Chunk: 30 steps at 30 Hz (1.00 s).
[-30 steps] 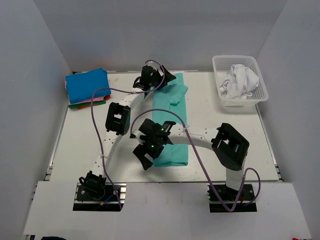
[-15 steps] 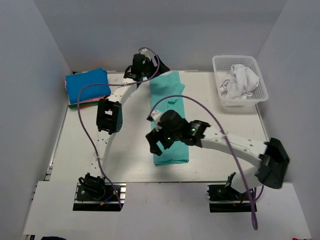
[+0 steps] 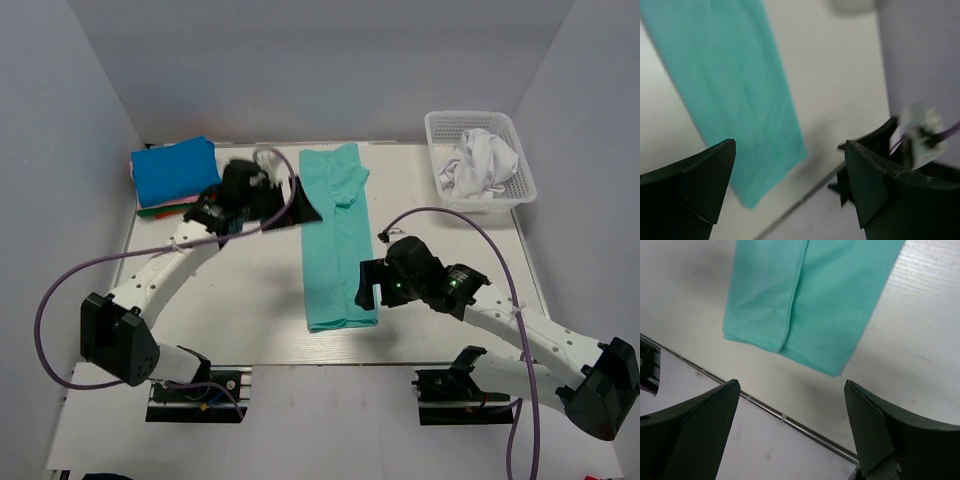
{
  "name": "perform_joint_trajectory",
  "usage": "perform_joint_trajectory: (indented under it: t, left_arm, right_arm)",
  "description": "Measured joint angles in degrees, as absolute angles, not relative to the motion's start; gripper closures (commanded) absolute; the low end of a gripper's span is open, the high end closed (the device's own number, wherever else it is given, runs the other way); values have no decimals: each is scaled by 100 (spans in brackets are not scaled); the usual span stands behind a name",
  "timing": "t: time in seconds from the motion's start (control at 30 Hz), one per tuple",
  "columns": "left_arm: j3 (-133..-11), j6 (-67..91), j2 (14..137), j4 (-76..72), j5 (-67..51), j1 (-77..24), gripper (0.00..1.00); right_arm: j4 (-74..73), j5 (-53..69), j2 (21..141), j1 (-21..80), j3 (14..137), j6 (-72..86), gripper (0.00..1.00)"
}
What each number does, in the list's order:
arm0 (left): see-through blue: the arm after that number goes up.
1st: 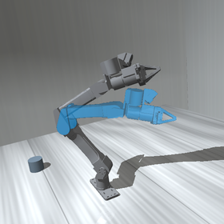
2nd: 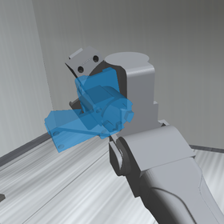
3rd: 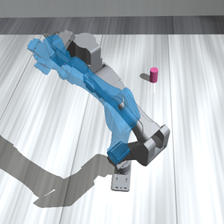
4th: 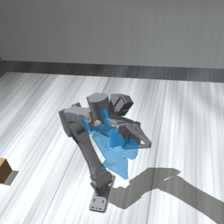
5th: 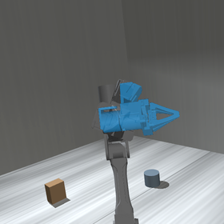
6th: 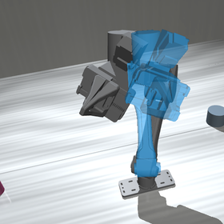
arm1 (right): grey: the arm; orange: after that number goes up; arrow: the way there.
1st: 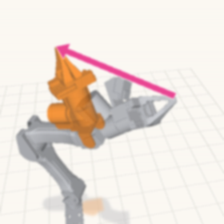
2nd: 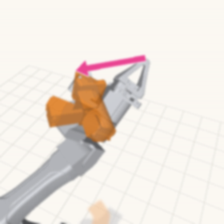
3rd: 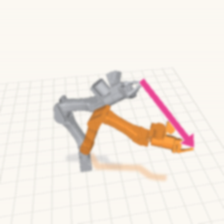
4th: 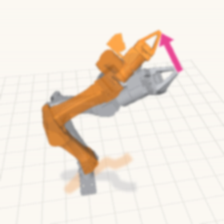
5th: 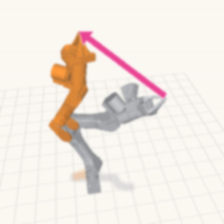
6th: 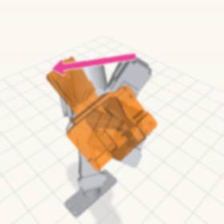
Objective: Fold and stack the t-shirts
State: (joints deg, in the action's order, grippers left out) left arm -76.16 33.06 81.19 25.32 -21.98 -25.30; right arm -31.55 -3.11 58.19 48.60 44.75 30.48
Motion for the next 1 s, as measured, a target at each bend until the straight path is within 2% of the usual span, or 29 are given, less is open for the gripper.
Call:
perform_joint_trajectory:
  t: [0.2, 0.3, 0.4, 0.57, 0.67, 0.83, 0.87, 0.93, 1.0]
  left_arm:
    - [-4665, 3972, 7570, 3402, -2377, -3253, 0]
    - [-4132, 4152, 7238, 3623, -2554, -3618, 0]
    - [-4095, 4193, 7207, 3430, -2668, -3911, 2]
    - [-4272, 3983, 7992, 3258, -2578, -4296, 21]
    - [-4475, 3745, 8482, 3339, -2394, -4453, 24]
    - [-4722, 3507, 8941, 3424, -2119, -4598, 37]
    - [-4788, 3465, 9043, 3428, -2053, -4615, 38]
    - [-4893, 3424, 9216, 3452, -1994, -4633, 50]
    - [-4965, 3411, 9306, 3476, -1909, -4665, 53]
  right_arm:
    - [-3306, 266, 5964, 4532, 3994, 3229, 10]
    - [-3304, 513, 6396, 4359, 3760, 3269, 10]
    - [-3277, 701, 6799, 4230, 3743, 3260, 10]
    - [-3264, 858, 7131, 4080, 3826, 3251, 11]
    - [-3269, 978, 7336, 3972, 3837, 3229, 13]
    - [-3245, 1249, 7625, 3830, 3837, 3151, 16]
    - [-3232, 1293, 7655, 3813, 3837, 3142, 18]
    - [-3157, 1393, 7714, 3782, 3837, 3100, 23]
    - [-3089, 1481, 7795, 3760, 3844, 3081, 29]
